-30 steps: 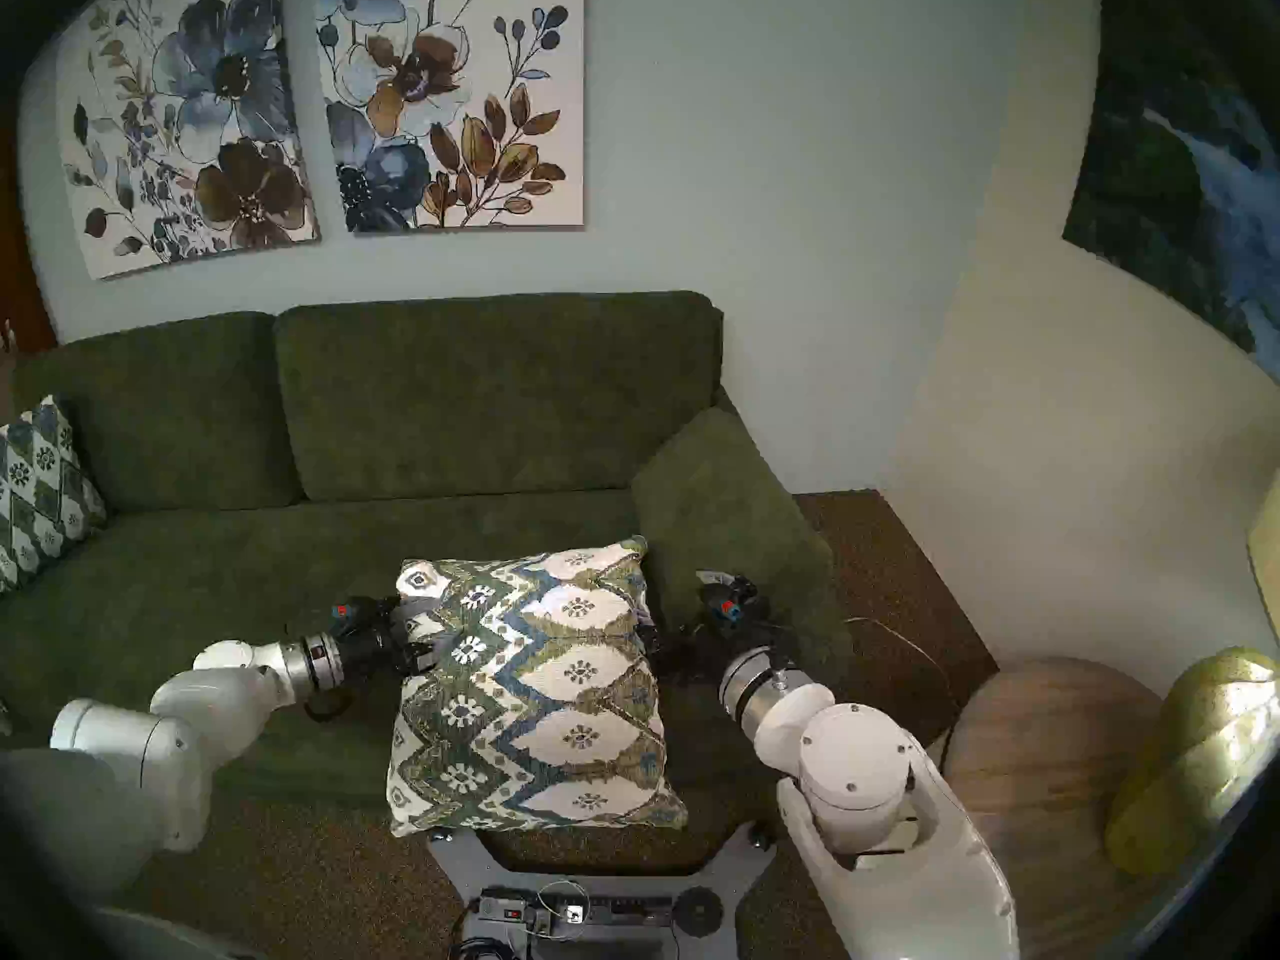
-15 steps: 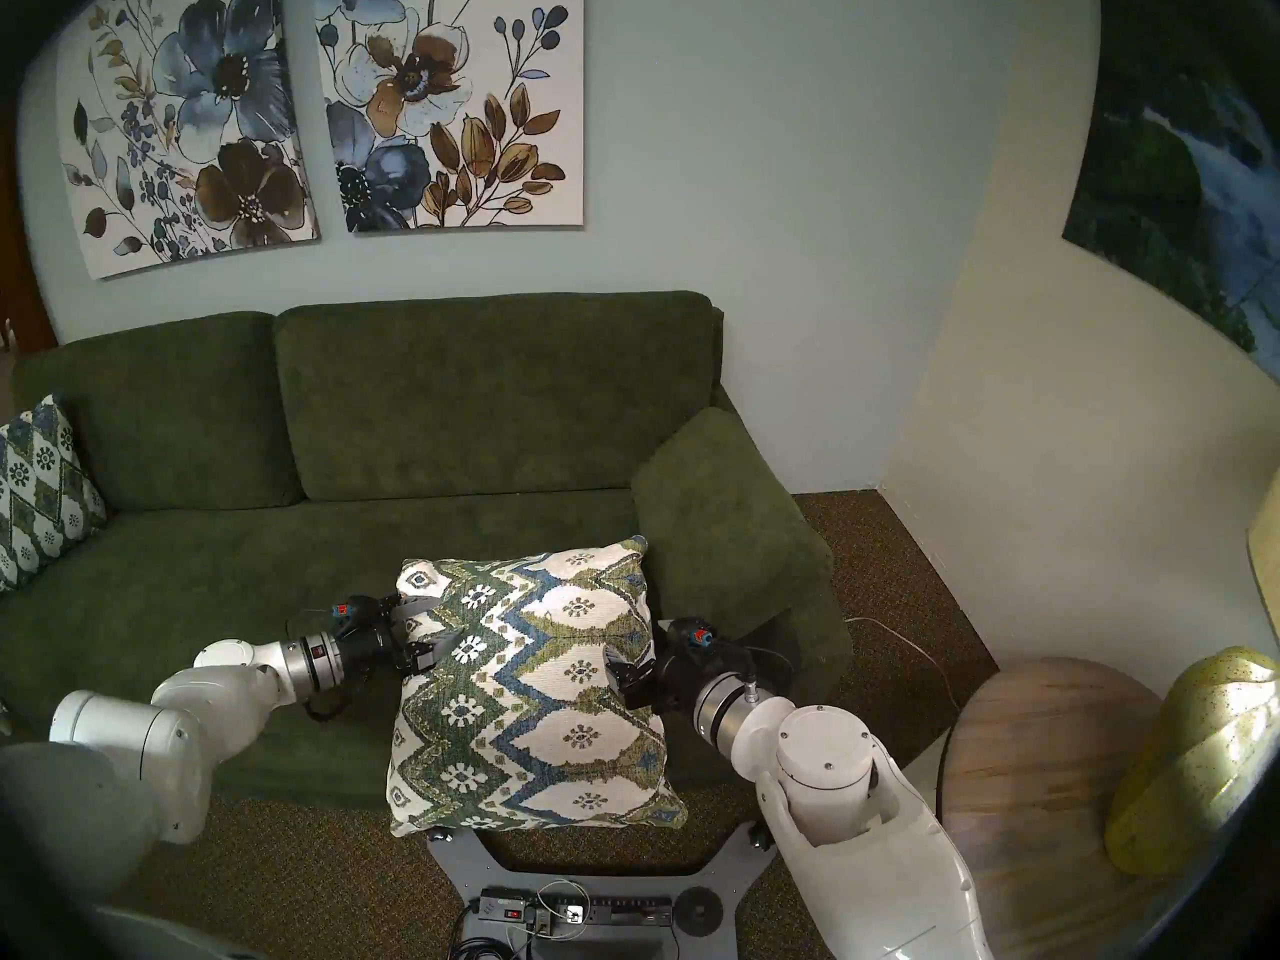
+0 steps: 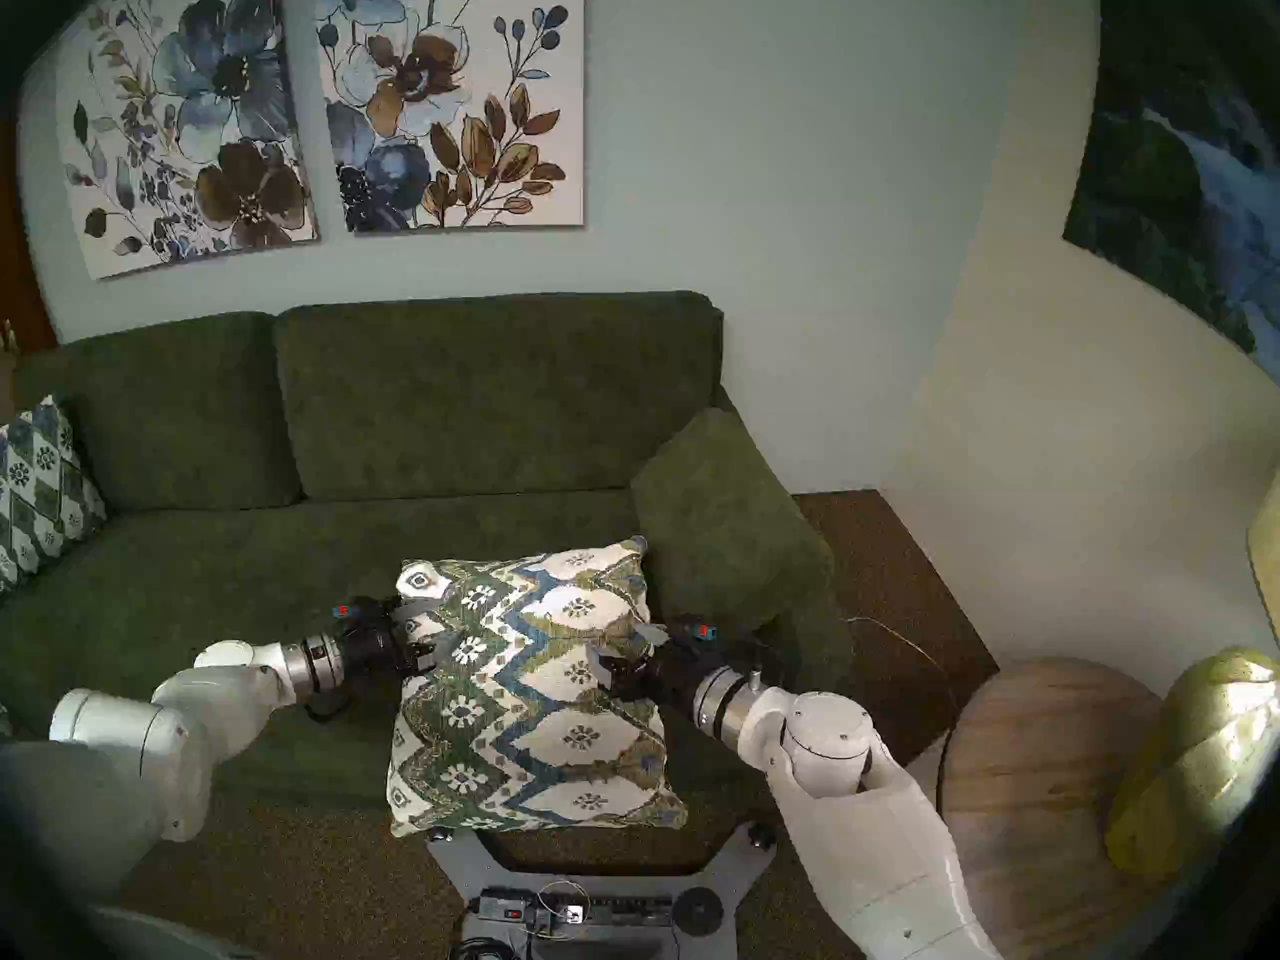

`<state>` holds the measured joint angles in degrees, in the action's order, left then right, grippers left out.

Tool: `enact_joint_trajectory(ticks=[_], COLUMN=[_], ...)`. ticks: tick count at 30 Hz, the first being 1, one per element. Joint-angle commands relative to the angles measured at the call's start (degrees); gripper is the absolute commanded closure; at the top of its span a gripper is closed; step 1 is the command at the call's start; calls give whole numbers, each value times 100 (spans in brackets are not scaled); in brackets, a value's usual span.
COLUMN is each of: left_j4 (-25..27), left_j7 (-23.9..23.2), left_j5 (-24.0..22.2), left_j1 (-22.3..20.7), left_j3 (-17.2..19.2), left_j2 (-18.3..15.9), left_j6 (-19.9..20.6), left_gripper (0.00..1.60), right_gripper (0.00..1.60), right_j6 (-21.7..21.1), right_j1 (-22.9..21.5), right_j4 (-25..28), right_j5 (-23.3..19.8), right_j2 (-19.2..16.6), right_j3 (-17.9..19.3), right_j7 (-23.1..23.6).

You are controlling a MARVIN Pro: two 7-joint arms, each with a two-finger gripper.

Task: Fix throw pillow on sofa

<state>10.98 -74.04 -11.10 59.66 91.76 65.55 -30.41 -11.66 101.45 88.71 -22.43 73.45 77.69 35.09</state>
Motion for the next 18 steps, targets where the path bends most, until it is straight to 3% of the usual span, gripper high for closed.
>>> enact_joint_trajectory(ticks=[1, 8, 13, 18], left_j4=[-87, -75, -78, -87], left_j7=[-27, -29, -32, -33], left_j5=[53, 43, 39, 40], left_j1=[2, 9, 8, 2], left_j3=[-57, -57, -59, -62], left_j2=[22, 22, 22, 22], left_j6=[-10, -6, -7, -11], left_gripper=[0, 0, 0, 0], right_gripper=[0, 0, 0, 0], right_j6=[205, 229, 342, 151], right_j1=[-519, -1043, -957, -770], right_j4=[-686, -1556, -1416, -1046], right_j5=[-71, 132, 96, 175], right_j2=[-37, 178, 0, -148], right_j3=[-76, -54, 177, 288], right_j7=[463, -25, -81, -227])
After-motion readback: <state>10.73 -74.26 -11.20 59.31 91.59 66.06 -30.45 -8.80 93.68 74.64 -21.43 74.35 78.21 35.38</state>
